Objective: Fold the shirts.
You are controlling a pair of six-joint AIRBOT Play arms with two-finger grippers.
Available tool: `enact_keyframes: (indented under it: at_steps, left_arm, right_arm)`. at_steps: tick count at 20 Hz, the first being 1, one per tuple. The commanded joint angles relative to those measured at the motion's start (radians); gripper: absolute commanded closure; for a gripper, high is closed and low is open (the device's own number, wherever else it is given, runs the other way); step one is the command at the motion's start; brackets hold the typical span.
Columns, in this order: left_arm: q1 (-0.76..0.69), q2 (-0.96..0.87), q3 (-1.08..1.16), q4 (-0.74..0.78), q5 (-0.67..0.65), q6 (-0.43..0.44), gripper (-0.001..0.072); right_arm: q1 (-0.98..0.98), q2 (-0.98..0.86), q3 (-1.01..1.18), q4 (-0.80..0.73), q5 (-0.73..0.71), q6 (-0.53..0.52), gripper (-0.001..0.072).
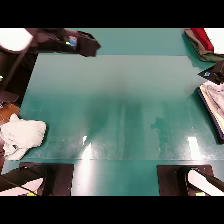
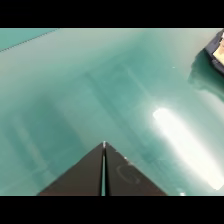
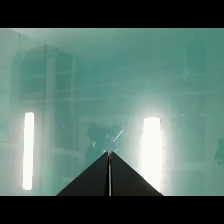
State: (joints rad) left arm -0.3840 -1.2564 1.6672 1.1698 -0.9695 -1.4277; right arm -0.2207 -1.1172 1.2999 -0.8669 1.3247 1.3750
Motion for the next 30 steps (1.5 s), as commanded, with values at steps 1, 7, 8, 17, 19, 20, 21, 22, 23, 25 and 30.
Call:
enact_keyframes:
  at_steps: [1,7,8,17,19,20,21,22,23,25,30]
  left_arm:
    - [0.072,0.113,0.013,0.259,-0.277,-0.105,0.0681]
    - [0.235,0.183,-0.075,0.701,-0.772,-0.137,0.0014]
    - [0.259,0.183,-0.124,0.701,-0.754,-0.142,0.0021]
    - [0.402,0.183,-0.837,0.701,-0.461,-0.211,0.0021]
    - [0.416,0.183,-0.913,0.702,-0.403,-0.249,0.0022]
    - [0.416,0.183,-0.933,0.701,-0.385,-0.252,0.0022]
    - [0.416,0.183,-0.943,0.701,-0.375,-0.253,0.0023]
    - [0.416,0.183,-0.942,0.702,-0.373,-0.267,0.0062]
    - [0.416,0.183,-0.940,0.700,-0.374,-0.268,0.0211]
    - [0.416,0.183,-0.925,0.696,-0.380,-0.267,0.0596]
    - [0.412,0.213,-0.627,0.554,-0.409,-0.175,0.0682]
  right_arm:
    - [0.000,0.001,0.001,0.000,0.006,0.000,0.0698]
    - [0.000,0.001,0.001,0.001,0.006,0.000,0.0698]
    - [0.000,0.001,0.001,0.001,0.006,0.000,0.0698]
    - [0.000,0.001,0.001,0.000,0.029,-0.001,0.0698]
    - [0.000,0.001,0.001,0.000,0.029,-0.001,0.0698]
    - [0.000,0.001,0.001,0.000,0.030,-0.001,0.0698]
    - [0.000,0.001,0.001,0.001,0.030,-0.001,0.0698]
    - [0.000,0.001,0.001,0.000,0.029,-0.001,0.0698]
    - [0.000,0.001,0.001,0.000,0.029,-0.001,0.0698]
    - [0.000,0.001,0.001,0.000,0.029,-0.001,0.0698]
    - [-0.001,0.001,0.002,0.012,0.015,0.000,0.0698]
